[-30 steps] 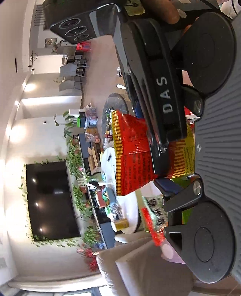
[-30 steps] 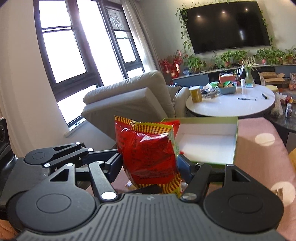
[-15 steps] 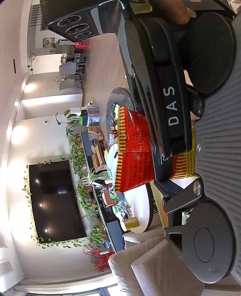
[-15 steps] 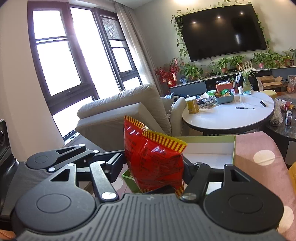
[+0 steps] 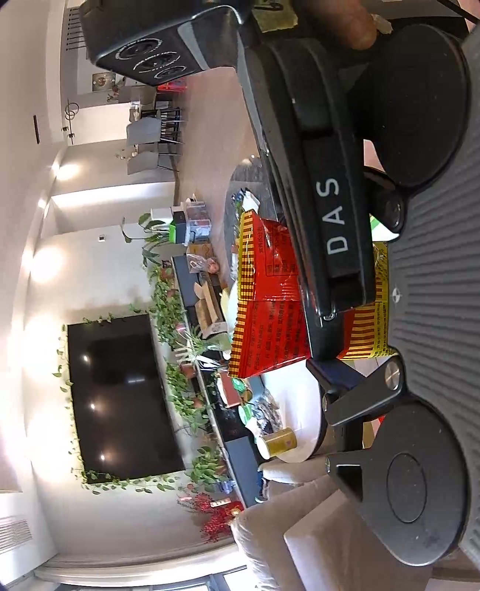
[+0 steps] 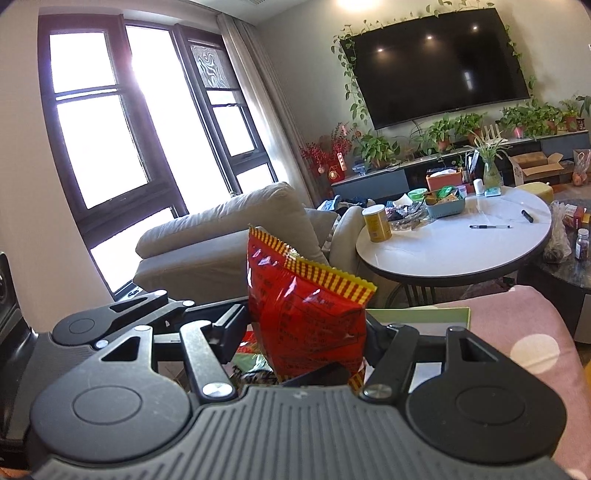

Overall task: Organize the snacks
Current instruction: 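Lift the striped bag and lower it into the green box, then open the right gripper and withdraw it from the box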

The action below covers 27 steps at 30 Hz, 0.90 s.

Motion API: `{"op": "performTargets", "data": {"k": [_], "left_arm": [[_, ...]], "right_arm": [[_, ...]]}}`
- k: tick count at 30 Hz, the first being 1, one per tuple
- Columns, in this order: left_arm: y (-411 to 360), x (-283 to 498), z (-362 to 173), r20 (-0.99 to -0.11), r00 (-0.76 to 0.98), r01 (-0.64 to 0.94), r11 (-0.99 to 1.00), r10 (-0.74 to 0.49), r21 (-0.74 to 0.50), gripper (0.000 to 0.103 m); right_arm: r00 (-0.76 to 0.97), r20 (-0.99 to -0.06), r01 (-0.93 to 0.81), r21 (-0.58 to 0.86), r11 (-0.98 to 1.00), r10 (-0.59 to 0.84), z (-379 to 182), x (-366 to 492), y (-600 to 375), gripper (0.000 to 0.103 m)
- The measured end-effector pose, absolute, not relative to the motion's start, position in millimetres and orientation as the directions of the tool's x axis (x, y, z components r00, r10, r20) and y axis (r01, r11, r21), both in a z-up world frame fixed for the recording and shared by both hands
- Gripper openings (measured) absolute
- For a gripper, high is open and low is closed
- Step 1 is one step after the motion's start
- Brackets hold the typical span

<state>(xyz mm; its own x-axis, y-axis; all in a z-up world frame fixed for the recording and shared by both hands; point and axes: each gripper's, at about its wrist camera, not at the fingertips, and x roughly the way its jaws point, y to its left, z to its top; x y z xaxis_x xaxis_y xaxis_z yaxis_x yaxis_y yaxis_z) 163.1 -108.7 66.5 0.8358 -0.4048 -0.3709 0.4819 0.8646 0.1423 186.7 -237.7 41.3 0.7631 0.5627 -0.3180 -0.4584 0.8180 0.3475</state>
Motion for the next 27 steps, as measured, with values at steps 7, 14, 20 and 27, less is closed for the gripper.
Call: {"op": "performTargets", "data": {"k": [7,14,20,27], "left_arm": [[-99.8,194.2,55.5,-0.411,0.829,0.466,0.875,-0.379,0.133,0.069],[-92.9,223.5,44.8,-0.438,0.823,0.456,0.881,-0.361,0.13,0.068],[-91.5,243.2,46.6,-0.432,0.831,0.458,0.873,-0.352,0.17,0.065],[-83.3,247.3,37.9,-0.418,0.852,0.413,0.895,-0.315,0.169,0.07]], "right_arm": [[0.738,-0.36,-0.462,0.346,0.817,0.57,29.0,220.2,-226.1,0.07],[0.728,-0.399,-0.439,0.354,0.826,0.558,14.9,244.2,-220.1,0.07],[0.738,-0.409,-0.411,0.358,0.838,0.536,12.1,263.2,-213.9,0.069],[0.76,-0.391,-0.398,0.349,0.848,0.518,12.3,268.1,-211.3,0.069]]}}
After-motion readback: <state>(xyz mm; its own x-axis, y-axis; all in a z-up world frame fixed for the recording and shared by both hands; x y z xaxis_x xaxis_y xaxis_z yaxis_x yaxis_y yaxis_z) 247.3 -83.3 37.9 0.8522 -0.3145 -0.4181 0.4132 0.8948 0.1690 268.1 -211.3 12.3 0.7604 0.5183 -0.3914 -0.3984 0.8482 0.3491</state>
